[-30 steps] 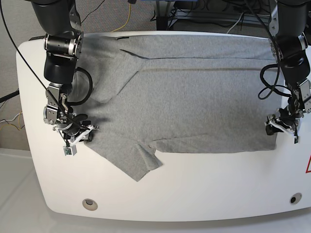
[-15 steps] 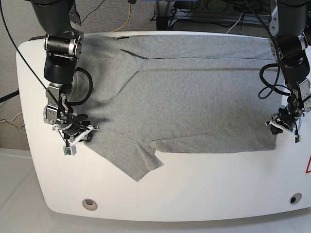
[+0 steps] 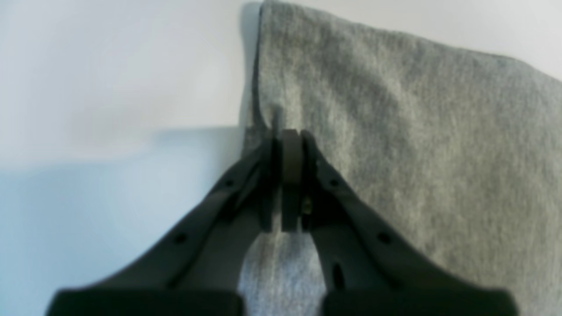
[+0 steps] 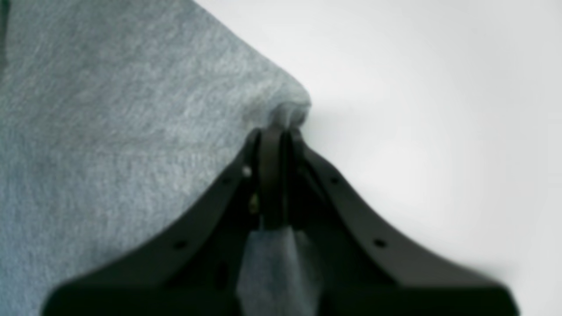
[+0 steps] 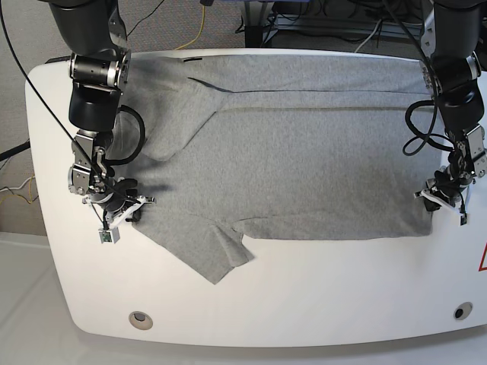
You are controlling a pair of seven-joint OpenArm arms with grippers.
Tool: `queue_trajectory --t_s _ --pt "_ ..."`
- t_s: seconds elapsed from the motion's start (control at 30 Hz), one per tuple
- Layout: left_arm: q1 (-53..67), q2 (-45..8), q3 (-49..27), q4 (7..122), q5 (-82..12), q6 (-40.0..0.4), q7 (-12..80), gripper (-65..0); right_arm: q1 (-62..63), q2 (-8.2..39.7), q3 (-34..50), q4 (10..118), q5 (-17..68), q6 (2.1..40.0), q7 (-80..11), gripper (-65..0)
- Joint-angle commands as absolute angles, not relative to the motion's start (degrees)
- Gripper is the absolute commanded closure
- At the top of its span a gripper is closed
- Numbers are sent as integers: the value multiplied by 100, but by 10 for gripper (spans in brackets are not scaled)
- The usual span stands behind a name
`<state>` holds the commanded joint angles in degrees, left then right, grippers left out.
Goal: Fold the T-shirt properly
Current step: 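Lower both grippers and close them on the shirt's side edges, then pull the shirt's side edges apart with both grippers to stretch it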
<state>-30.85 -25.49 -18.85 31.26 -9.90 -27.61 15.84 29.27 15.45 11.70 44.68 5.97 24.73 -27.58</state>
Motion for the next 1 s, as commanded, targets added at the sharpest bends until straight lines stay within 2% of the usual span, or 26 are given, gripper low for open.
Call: queue_trajectory --t_s 0.13,0.5,0.67,1.0 --pt "-3134 -2550 -1871 3086 -1008 -2756 1581 0 2929 1545 1176 4469 610 2465 -2782 -44" --pt "-3129 -2556 -1857 2992 -990 -2780 1576 0 2937 1530 1203 4436 586 2460 -2857 0" --pt "-3064 -2555 -1859 3090 -999 -2793 1591 0 2909 1532 1211 4458 588 2460 -2926 0" --pt "-2964 -2525 -1839 3407 -1002 -2909 1650 0 2815 1555 1185 5313 681 2469 -3137 0"
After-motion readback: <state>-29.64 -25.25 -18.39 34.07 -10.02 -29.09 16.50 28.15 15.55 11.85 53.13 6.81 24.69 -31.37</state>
